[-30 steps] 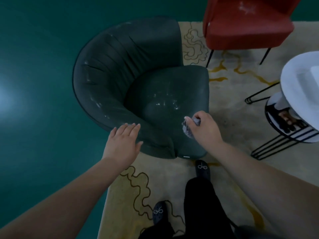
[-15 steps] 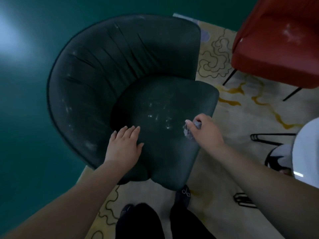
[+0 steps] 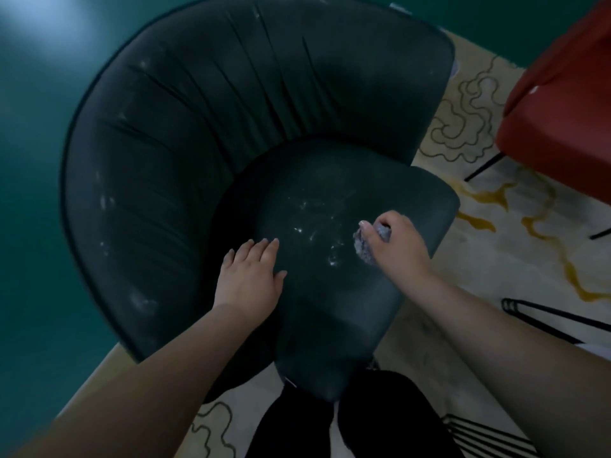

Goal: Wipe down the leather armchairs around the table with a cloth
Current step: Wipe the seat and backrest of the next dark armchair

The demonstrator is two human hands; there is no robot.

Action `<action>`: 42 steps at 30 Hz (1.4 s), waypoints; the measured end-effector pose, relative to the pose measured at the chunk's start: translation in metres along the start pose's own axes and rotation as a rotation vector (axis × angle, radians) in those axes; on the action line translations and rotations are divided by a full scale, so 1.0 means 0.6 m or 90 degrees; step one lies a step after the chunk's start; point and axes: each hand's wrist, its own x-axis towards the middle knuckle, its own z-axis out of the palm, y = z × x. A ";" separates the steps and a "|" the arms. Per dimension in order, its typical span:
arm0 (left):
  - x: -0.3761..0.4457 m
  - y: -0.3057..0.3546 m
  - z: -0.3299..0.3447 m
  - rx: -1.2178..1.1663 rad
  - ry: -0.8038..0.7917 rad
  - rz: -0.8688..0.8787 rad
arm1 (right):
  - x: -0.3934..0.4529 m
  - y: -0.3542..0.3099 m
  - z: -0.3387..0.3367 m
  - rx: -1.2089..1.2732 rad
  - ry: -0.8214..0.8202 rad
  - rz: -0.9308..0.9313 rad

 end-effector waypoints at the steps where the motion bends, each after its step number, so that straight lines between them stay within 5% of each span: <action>1: 0.013 0.000 0.012 -0.016 0.000 -0.015 | 0.013 0.005 0.013 0.006 -0.007 -0.002; 18: 0.205 0.036 0.268 -0.296 0.102 -0.286 | 0.241 0.083 0.262 0.207 -0.189 -0.116; 27: 0.261 0.026 0.337 -0.235 0.160 -0.329 | 0.307 0.147 0.330 -0.193 -0.198 -0.583; 34: 0.274 0.028 0.373 -0.183 0.163 -0.333 | 0.307 0.125 0.373 -0.047 -0.197 -0.575; 39: 0.278 0.026 0.376 -0.187 0.167 -0.328 | 0.285 0.117 0.405 -0.148 -0.211 -0.684; 42: 0.278 0.023 0.376 -0.183 0.173 -0.326 | 0.342 0.138 0.381 -0.201 -0.135 -0.649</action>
